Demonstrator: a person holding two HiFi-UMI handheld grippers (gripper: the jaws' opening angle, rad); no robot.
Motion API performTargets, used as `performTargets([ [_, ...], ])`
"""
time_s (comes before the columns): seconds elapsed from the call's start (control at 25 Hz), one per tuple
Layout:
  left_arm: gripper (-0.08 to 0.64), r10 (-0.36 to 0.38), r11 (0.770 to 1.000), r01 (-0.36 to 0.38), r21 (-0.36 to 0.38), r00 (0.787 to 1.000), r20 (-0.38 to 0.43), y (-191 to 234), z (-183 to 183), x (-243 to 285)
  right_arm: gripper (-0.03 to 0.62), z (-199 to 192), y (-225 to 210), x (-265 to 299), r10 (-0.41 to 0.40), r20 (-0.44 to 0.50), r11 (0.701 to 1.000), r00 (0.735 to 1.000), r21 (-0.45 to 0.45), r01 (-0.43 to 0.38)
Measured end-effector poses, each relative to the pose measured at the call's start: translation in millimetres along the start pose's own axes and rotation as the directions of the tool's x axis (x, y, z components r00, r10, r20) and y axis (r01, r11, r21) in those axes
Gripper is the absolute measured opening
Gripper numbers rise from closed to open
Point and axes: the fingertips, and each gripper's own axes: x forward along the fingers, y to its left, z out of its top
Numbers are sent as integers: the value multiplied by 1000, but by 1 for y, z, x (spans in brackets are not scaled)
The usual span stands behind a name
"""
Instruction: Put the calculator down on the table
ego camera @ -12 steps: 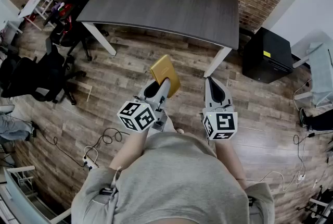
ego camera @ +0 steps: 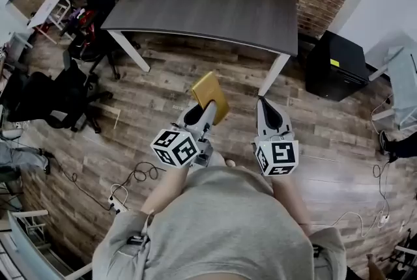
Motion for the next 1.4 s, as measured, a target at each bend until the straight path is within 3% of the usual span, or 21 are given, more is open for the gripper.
performTargets([
  [0.92, 87, -13, 1000, 13, 0, 1000, 18, -4, 5, 1, 3, -4, 15, -4, 90, -14, 996, 996, 22, -90],
  [1.4, 87, -18, 1000, 18, -7, 1000, 15, 17, 14, 36, 3, -10, -4, 32, 77, -38, 997, 996, 20, -77],
])
